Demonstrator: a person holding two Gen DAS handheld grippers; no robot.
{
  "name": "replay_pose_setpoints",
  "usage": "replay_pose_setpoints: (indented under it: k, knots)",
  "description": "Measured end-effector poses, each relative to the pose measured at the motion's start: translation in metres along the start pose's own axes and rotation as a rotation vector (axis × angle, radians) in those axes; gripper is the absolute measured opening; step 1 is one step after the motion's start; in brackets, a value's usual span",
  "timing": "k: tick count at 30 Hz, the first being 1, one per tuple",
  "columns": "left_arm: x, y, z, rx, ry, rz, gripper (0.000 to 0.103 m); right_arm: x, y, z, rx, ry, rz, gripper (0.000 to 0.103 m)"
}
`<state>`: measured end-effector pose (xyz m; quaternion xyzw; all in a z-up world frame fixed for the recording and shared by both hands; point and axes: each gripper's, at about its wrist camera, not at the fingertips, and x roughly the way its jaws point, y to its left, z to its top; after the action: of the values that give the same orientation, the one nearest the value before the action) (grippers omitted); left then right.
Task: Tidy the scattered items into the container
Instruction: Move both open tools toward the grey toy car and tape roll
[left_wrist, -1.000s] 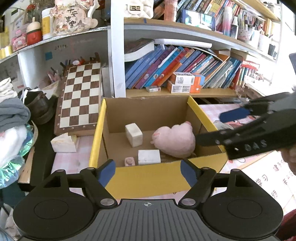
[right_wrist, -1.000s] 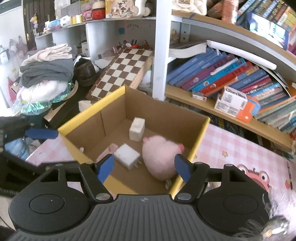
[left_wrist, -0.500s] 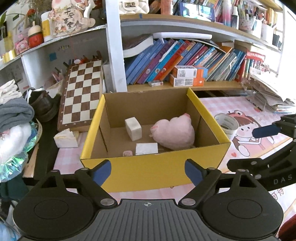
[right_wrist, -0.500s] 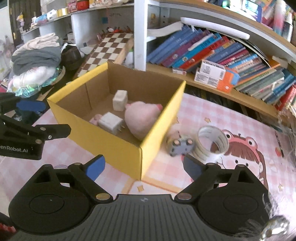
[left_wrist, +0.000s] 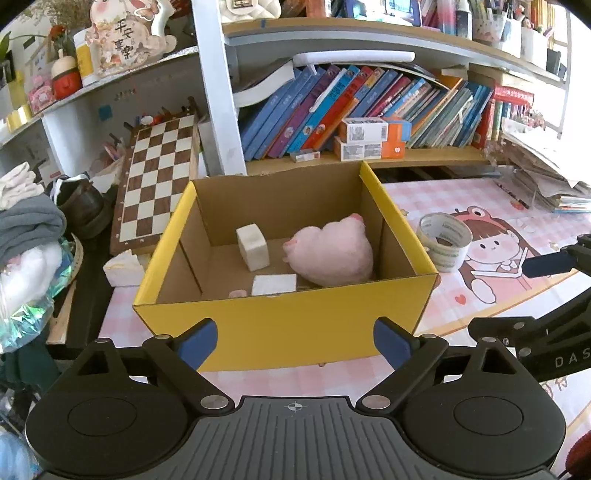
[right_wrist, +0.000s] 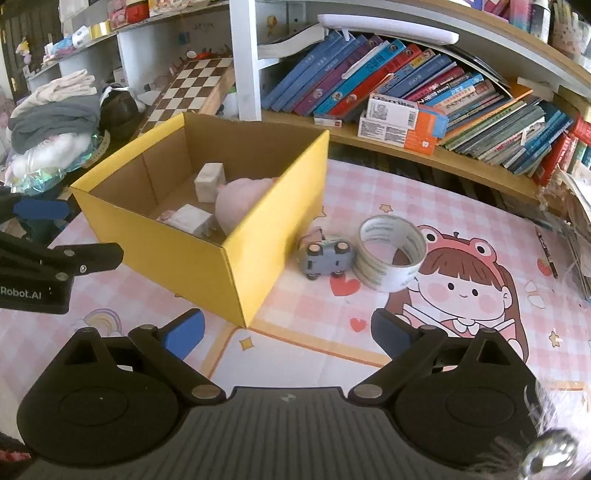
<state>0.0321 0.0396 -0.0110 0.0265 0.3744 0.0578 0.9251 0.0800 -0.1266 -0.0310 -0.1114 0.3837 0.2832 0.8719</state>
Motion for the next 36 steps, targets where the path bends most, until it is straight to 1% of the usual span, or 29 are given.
replay_pose_setpoints:
  k: [13,19,24,33,36]
  knots:
    - [0.004,-0.056,0.01,0.041,-0.006,-0.005,0.094,-0.01,-0.046,-0.01,0.01,-0.021,0.006,0.098]
    - [0.01,-0.082,0.017,0.07,-0.007,-0.02,0.094,-0.014,-0.071,-0.013,0.029,-0.037,0.0,0.098]
    - [0.017,-0.103,0.024,0.108,-0.006,-0.034,0.094,-0.012,-0.091,-0.015,0.052,-0.04,-0.008,0.098]
    - [0.028,-0.139,0.042,0.219,-0.057,-0.074,0.094,-0.006,-0.124,-0.01,0.084,-0.06,-0.045,0.098]
    - [0.034,-0.146,0.048,0.241,-0.072,-0.082,0.094,-0.003,-0.136,-0.007,0.092,-0.067,-0.059,0.098]
